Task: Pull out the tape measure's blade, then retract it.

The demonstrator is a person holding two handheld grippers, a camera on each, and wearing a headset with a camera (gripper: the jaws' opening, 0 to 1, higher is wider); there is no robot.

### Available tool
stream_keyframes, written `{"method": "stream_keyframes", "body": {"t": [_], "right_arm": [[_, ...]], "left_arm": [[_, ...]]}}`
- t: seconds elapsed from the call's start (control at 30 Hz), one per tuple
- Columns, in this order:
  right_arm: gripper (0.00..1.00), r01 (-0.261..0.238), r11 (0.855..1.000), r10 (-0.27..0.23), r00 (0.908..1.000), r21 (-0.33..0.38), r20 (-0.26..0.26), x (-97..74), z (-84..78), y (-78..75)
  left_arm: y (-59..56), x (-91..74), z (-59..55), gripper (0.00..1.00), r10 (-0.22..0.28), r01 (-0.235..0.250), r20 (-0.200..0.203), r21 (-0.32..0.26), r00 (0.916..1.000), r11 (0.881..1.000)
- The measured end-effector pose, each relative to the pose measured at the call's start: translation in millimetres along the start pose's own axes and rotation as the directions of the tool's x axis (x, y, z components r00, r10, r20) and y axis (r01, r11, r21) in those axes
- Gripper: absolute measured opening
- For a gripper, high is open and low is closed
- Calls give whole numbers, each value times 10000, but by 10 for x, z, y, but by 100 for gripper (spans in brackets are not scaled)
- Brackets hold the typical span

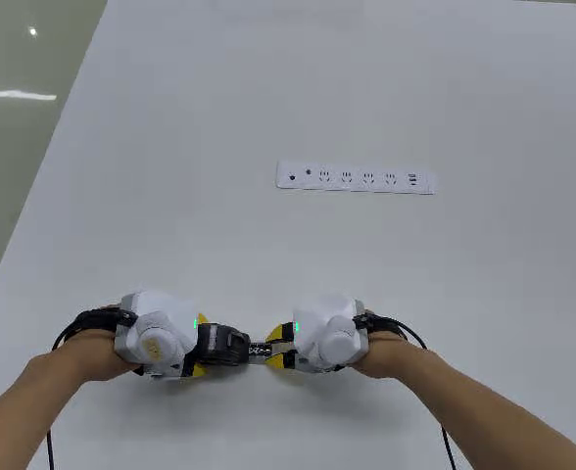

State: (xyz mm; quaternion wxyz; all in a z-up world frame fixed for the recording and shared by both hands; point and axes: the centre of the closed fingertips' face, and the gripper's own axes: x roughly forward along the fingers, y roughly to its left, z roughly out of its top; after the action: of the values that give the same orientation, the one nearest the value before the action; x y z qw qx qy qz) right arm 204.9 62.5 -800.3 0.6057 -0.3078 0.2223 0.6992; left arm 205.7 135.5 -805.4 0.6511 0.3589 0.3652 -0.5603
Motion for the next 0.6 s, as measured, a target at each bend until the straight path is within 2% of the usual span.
{"method": "stream_keyframes", "body": {"t": [0.6], "right_arm": [[12,-21,10000,21,10000,-16,-78,-85,-58,17]], "left_arm": [[-5,2,-1,32,-22,22,6,21,10000,10000]]}}
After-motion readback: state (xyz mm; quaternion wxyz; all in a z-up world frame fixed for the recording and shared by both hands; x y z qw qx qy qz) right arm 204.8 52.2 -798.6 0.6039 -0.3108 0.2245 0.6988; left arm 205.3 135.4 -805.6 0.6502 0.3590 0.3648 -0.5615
